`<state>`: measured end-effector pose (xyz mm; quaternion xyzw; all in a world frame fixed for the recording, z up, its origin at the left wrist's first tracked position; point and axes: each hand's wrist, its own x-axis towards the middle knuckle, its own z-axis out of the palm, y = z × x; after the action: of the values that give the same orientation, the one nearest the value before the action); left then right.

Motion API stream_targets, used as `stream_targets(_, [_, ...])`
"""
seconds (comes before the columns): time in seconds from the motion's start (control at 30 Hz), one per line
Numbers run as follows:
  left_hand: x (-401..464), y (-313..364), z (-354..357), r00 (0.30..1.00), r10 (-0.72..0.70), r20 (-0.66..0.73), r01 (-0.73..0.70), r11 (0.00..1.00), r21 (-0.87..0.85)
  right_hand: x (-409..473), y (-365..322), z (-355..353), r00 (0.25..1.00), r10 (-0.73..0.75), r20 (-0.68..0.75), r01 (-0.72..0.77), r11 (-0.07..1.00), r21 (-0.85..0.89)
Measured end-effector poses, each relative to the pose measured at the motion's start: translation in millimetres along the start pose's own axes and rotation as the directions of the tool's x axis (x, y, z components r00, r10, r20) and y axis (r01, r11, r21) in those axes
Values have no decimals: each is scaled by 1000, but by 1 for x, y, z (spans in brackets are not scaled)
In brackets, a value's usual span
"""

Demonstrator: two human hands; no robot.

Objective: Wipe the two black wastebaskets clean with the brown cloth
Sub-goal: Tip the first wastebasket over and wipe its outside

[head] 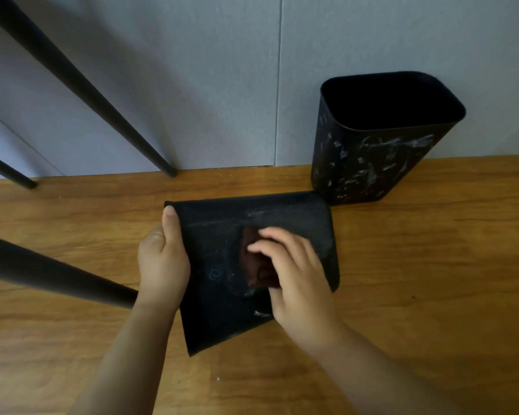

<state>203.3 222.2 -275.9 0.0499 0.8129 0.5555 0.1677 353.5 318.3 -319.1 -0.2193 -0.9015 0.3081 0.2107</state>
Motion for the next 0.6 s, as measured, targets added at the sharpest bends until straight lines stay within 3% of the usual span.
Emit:
stream_targets(0.07, [1,-1,-3,1000,-2,8,2,1000,-1,-5,13,-5,1000,-16,10,16,1000,-16])
stream_targets(0.13, [0,-2,-4,1000,-1,12,1,1000,-5,-3,27,-13,978,173,-113,-170,985,39])
stream_targets(0.23, [-1,-2,-2,1000,3,14,-2,1000,-8,9,37,-19,870,414,-267,-387,910,150])
stream_targets(0.33, [0,1,1,1000,-11,16,11,1000,-16,8,23,-12,878,388,-279,-373,921,108])
stream_targets(0.43, [2,0,0,1000,-16,10,16,1000,-20,-7,3,-5,990,136,-46,-135,991,13])
stream_targets(0.5, [3,-2,-2,1000,-27,0,27,1000,-11,-16,4,-8,988,-35,151,36,999,0])
stream_targets(0.6, [2,0,-4,999,-50,-6,50,999,-9,-21,20,-32,956,-2,294,-6,1000,26])
